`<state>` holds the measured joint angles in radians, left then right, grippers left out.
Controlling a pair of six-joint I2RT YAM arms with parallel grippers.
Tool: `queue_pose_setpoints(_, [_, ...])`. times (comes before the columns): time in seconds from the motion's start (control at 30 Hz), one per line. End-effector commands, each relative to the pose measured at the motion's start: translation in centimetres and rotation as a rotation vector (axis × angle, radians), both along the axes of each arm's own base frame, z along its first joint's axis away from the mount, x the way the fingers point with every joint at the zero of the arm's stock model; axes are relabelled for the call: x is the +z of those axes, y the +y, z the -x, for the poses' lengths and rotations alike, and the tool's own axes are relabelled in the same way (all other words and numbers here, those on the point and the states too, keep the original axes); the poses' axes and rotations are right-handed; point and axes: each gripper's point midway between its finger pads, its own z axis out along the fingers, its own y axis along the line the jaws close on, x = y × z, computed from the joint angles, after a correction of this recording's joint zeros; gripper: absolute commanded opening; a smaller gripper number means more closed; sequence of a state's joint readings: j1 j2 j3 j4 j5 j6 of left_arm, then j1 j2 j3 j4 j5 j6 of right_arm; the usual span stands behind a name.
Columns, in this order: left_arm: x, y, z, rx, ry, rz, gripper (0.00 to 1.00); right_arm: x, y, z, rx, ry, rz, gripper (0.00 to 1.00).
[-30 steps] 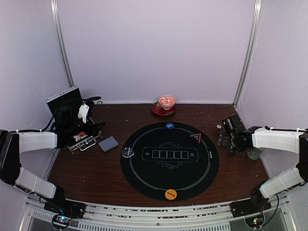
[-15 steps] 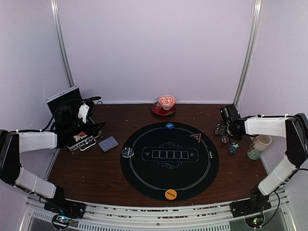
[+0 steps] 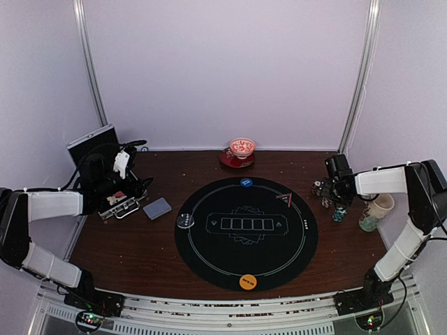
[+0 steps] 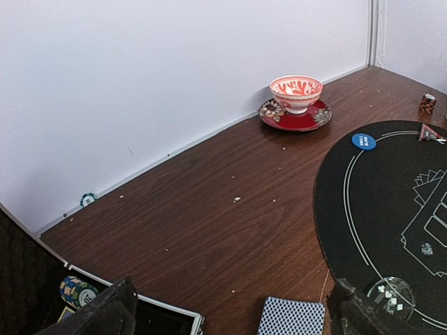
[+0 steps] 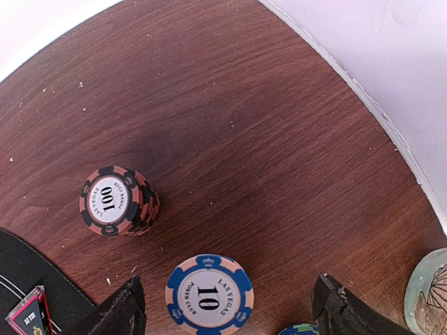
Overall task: Distribute texas hold em gaming equipment
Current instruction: Pick up the pile of poker chips from the chip case.
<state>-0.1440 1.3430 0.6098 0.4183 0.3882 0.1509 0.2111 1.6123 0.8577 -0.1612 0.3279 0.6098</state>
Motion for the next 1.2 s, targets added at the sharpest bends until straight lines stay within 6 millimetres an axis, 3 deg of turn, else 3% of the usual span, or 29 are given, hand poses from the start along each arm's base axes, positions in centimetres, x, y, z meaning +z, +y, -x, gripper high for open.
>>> queue_pose_setpoints(0.0, [1.31,-0.38,-0.37,-0.019,-0.046,0.006,0.98,-0.37,-0.17,-0.45,-0.001,-0.02,-0.031,0.81])
queue_pose_setpoints(1.17, [1.26,-0.4,-0.41,-0.02,-0.044,0.007,0.98,-0.81,0.54,-1.4,0.051,0.005,-0.024,0.64])
